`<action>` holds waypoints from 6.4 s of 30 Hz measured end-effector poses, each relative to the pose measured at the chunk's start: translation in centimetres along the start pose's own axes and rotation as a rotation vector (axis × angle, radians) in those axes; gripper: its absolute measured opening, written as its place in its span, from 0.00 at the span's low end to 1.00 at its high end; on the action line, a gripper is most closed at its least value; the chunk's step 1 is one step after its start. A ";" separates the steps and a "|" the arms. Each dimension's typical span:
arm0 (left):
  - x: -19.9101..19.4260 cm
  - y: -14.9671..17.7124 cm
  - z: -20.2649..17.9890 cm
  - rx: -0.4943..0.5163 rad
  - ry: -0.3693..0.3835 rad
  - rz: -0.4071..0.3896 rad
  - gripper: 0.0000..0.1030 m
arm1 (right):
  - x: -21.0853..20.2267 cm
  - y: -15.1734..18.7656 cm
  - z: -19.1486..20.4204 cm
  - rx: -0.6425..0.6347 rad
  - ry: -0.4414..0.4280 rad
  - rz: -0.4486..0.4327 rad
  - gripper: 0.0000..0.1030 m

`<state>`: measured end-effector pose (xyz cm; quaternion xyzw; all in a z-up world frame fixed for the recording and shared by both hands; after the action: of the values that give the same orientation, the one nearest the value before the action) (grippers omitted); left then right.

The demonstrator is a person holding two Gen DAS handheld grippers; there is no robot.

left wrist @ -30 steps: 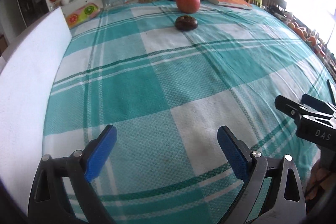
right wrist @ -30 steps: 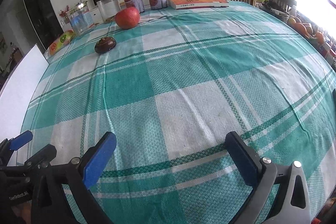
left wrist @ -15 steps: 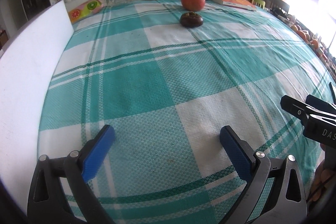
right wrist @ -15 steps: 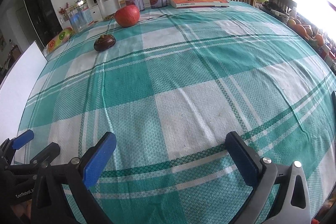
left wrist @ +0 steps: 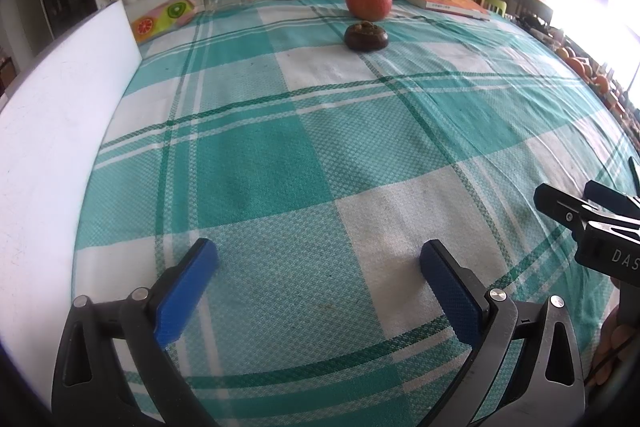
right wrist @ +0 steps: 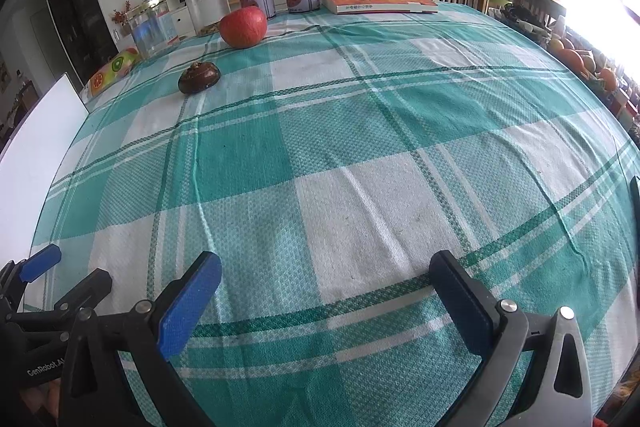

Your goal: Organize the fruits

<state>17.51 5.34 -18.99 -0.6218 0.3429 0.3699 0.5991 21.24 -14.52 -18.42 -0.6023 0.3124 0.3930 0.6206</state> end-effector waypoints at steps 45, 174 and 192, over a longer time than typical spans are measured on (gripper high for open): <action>3.8 -9.8 -0.7 0.030 0.048 0.031 0.47 | 0.2 0.0 0.4 -0.040 0.030 0.021 1.00; -22.6 6.7 31.0 -0.486 -0.518 -0.236 0.98 | -14.6 -0.4 38.3 -0.608 -0.567 0.106 0.99; -23.7 7.5 27.6 -0.461 -0.500 -0.149 0.99 | -18.7 4.5 35.1 -0.675 -0.422 0.064 1.00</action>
<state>-2.05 32.17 -2.30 -0.6543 0.0468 0.5336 0.5339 5.04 18.10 -1.78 -0.6686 0.0500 0.6077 0.4257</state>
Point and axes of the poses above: each gripper's, at about its wrist camera, not at the fingertips, and x roughly the way its jaws point, z to its left, y to its underside, the point moved 6 cm from there along x, roughly the way its jaws point, and after that the axes turned 7 degrees about z, right-handed, at the moved point
